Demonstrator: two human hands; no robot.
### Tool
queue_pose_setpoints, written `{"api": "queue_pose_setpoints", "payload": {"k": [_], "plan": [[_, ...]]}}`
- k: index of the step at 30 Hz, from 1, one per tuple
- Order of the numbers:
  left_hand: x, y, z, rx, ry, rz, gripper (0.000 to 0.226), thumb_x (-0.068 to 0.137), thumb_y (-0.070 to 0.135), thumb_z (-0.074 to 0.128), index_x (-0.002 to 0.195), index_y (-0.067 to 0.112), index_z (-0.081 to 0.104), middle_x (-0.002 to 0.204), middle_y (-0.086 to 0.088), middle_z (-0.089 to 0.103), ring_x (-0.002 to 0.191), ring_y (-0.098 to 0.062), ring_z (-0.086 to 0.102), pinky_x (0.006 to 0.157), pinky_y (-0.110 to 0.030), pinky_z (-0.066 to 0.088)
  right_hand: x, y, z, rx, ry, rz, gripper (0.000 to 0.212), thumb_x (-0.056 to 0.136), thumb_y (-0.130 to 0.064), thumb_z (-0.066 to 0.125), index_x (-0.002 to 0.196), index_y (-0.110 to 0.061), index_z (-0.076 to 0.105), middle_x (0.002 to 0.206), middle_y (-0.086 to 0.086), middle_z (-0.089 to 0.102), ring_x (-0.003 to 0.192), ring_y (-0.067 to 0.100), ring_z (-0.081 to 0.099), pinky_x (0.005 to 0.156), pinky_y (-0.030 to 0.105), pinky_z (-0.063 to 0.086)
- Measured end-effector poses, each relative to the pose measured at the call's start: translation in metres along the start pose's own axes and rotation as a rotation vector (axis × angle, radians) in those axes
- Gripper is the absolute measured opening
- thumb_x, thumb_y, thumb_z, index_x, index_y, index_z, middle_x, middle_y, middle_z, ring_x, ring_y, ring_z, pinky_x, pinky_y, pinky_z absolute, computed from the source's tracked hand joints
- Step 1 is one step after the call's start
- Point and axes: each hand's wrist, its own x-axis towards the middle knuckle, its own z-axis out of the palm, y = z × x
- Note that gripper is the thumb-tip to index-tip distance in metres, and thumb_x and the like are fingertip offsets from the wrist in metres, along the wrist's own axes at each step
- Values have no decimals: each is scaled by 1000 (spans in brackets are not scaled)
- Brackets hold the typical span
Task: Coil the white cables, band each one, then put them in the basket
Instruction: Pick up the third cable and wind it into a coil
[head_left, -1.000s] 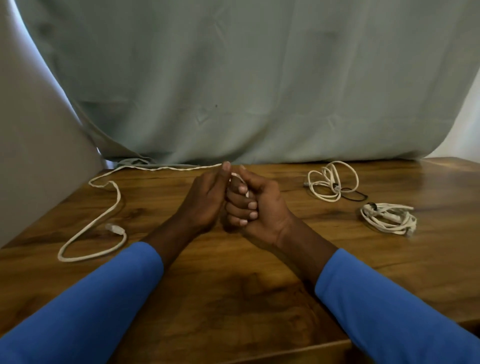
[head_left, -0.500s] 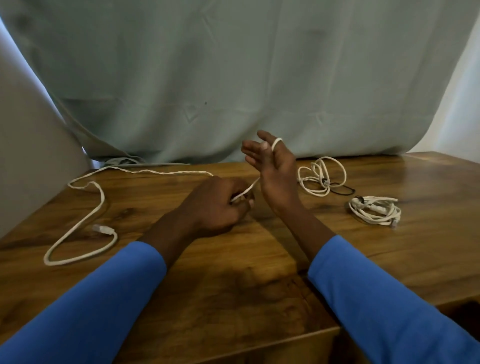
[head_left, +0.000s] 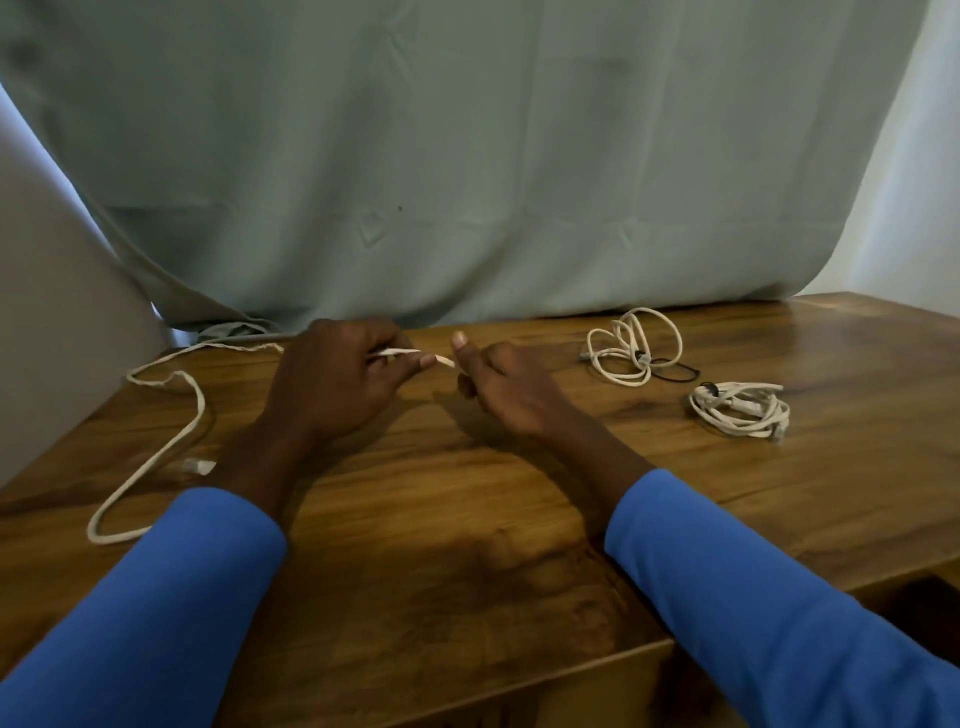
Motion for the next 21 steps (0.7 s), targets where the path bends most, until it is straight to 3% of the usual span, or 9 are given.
{"api": "queue_pose_setpoints", "payload": {"k": [2,4,7,10,13,16,19,21], "plan": [[-2,-3,-3,15,154,-54,49,80,70,68,71,21,65,54,7,55,53,-11,55,52,-32,41,-7,-10,6,406,-245,127,68,103,-66,31,66,-13,51,50,-3,44,41,10,38,45,23,32],[-1,-6,-6,-35,271,-165,56,79,73,67,66,20,59,53,6,52,52,-12,53,52,-34,40,-9,-14,9,800,-506,212,60,106,-57,32,62,-17,41,42,-3,29,31,7,23,33,19,16],[-2,-17,-8,-76,303,-234,62,91,74,47,70,17,55,57,3,53,57,-20,55,56,-41,45,-4,-14,3,1243,-803,181,51,102,-47,40,58,-21,42,38,-6,25,31,10,17,34,22,7],[-6,-18,0,-57,165,-284,60,98,74,24,90,24,55,69,3,59,68,-23,60,63,-40,45,-4,-18,1,1472,-913,105,48,102,-42,40,60,-20,45,38,-4,23,34,13,23,40,26,15],[-6,-3,15,52,-65,-287,42,105,62,21,105,27,45,74,6,56,73,-26,61,63,-39,39,-1,-19,-1,1619,-756,55,46,105,-38,36,65,-19,47,40,-3,39,38,14,39,43,27,27],[-5,10,28,202,-260,-201,33,108,51,31,119,22,42,90,-2,66,87,-31,66,68,-37,37,5,-23,-12,1717,-461,76,42,107,-32,36,71,-17,52,46,-2,45,45,14,46,46,27,42],[-5,17,42,236,-410,-99,40,105,47,42,137,23,37,123,-9,67,110,-32,64,85,-39,45,15,-22,-23,1758,-142,142,44,109,-28,39,74,-10,61,51,0,57,56,19,67,51,26,56],[-4,20,48,246,-465,-48,56,104,45,48,152,23,31,145,-9,56,129,-30,55,101,-40,42,28,-16,-27,1810,-32,129,46,109,-25,41,82,1,69,68,10,72,75,28,77,69,33,64]]}}
